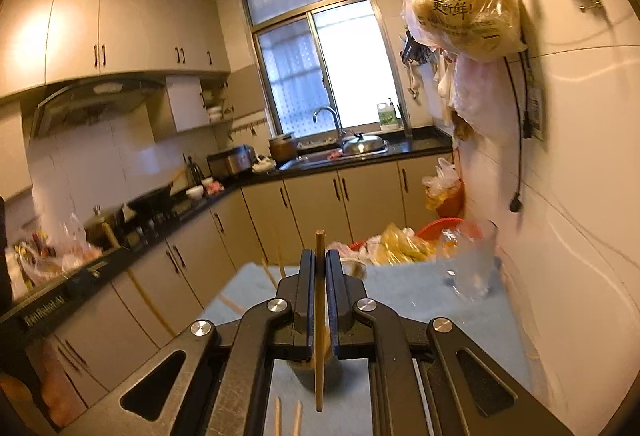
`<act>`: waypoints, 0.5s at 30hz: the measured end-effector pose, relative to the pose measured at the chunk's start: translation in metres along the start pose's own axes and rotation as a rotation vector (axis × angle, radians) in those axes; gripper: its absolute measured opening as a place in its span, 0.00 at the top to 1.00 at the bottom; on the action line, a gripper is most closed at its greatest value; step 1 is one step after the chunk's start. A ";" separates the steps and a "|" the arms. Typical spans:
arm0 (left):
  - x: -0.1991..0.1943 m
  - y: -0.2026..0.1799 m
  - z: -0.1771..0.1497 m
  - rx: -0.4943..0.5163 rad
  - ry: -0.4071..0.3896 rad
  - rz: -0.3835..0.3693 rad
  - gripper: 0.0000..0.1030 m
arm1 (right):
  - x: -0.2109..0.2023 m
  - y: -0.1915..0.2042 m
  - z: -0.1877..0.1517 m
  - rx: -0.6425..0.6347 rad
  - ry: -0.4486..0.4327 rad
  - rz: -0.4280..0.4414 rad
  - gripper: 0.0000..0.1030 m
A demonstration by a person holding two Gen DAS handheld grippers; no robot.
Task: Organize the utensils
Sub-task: 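Carry both chopsticks over the black cup and open both tools to drop them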
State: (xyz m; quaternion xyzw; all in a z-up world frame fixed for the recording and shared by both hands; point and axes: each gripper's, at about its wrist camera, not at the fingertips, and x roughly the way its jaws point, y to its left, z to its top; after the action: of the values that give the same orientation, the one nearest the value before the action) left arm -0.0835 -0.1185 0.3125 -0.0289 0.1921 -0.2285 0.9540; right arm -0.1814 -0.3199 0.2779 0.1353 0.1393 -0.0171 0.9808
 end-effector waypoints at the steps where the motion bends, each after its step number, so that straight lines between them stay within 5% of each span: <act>1: 0.009 -0.002 0.005 0.000 -0.006 0.003 0.95 | 0.005 -0.001 0.004 0.008 -0.006 0.003 0.94; 8: 0.075 -0.003 0.014 -0.020 0.048 -0.003 0.95 | 0.054 -0.009 0.016 0.053 -0.011 -0.008 0.94; 15: 0.130 -0.005 -0.025 0.019 0.207 0.017 0.95 | 0.113 -0.024 -0.020 0.081 0.137 -0.026 0.94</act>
State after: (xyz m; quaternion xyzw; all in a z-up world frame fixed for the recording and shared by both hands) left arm 0.0118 -0.1804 0.2442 0.0054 0.2879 -0.2240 0.9311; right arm -0.0802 -0.3375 0.2220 0.1739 0.2070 -0.0262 0.9624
